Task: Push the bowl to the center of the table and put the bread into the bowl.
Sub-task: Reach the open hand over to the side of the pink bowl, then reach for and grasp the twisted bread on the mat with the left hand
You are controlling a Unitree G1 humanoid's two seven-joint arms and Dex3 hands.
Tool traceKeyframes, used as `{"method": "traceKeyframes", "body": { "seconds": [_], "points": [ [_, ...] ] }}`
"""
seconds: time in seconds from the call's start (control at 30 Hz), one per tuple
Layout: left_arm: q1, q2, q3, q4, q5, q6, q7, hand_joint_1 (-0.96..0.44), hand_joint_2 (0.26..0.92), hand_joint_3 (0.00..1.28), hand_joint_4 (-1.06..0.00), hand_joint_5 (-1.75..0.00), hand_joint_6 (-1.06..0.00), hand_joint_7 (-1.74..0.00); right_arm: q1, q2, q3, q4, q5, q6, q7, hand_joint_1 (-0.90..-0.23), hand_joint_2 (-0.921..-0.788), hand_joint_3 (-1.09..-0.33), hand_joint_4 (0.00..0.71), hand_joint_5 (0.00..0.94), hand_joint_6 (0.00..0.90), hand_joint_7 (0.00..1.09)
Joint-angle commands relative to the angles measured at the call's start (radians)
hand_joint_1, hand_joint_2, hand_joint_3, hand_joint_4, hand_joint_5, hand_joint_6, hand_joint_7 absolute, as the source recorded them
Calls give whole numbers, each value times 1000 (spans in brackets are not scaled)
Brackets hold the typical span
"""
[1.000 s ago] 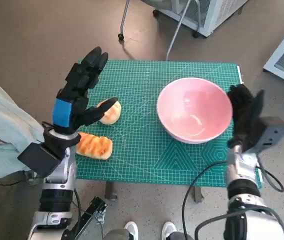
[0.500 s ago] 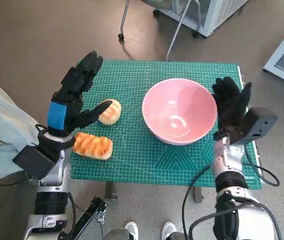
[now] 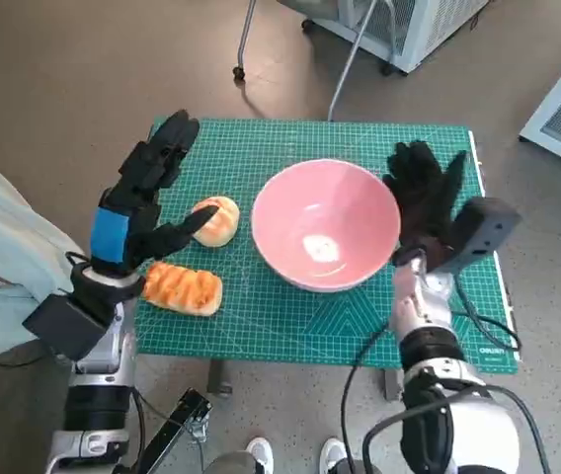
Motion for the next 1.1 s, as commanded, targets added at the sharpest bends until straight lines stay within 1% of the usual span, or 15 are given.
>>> {"method": "traceKeyframes", "body": {
  "seconds": [0.03,0.17,0.3,0.43,0.5,0.6,0.7,0.73,0.8,0.83,0.87,0.9,1.0,1.07,1.1],
  "points": [
    [24,12,10,-30,-5,11,3,-333,921,140,-333,-3,-392,-92,-11,10,-7,16,4,34,-18,-579,-921,-793,285,16,204,609],
    [46,18,16,-43,-4,7,3,-336,921,139,-333,-2,-394,-87,-19,1,2,14,-8,37,-22,-570,-921,-794,295,19,217,613],
    [70,29,26,-59,-1,3,2,-338,921,139,-333,-2,-396,-81,-23,-17,22,9,-34,25,-28,-556,-921,-802,299,19,210,606],
    [98,64,44,-83,8,0,-5,-346,921,141,-331,-1,-396,-75,-31,-37,38,1,-52,-2,-24,-550,-921,-809,299,17,201,600],
    [112,91,55,-99,11,1,-15,-354,921,143,-329,0,-395,-70,-35,-45,53,-5,-67,-22,-25,-548,-921,-814,298,15,195,598],
    [138,165,77,-133,30,13,-40,-373,921,149,-309,0,-385,-58,-41,-60,89,-23,-101,-79,-23,-563,-921,-819,295,13,186,593],
    [162,233,93,-170,42,39,-69,-387,921,153,-287,0,-375,-48,-41,-71,119,-41,-123,-140,-6,-573,-921,-822,296,12,178,591],
    [176,268,100,-195,51,56,-86,-388,921,154,-284,0,-374,-46,-39,-78,134,-53,-134,-173,9,-575,-921,-822,296,12,177,590],
    [199,325,108,-239,66,91,-114,-396,921,143,-262,0,-369,-39,-35,-90,158,-76,-145,-230,41,-587,-921,-822,301,14,151,579],
    [209,346,111,-259,70,106,-125,-400,921,126,-252,-1,-368,-36,-33,-95,166,-85,-147,-253,56,-598,-921,-821,302,14,141,576],
    [221,381,113,-286,80,136,-146,-402,921,120,-248,-1,-368,-34,-30,-99,169,-104,-136,-289,91,-602,-921,-820,303,14,138,575],
    [231,406,114,-307,86,158,-160,-402,921,88,-235,-2,-367,-29,-28,-102,171,-117,-127,-314,117,-615,-921,-817,307,14,134,595],
    [256,483,114,-376,95,247,-213,-388,909,39,-216,-1,-364,-20,-18,-95,178,-172,-89,-388,210,-642,-921,-811,324,17,129,651],
    [267,526,109,-415,102,308,-248,-365,897,21,-209,0,-361,-16,-6,-89,188,-217,-63,-421,269,-658,-921,-808,332,19,128,670],
    [272,545,106,-433,107,336,-262,-339,883,14,-205,0,-359,-14,1,-87,193,-239,-50,-433,295,-663,-921,-805,334,19,114,698]
  ]
}}
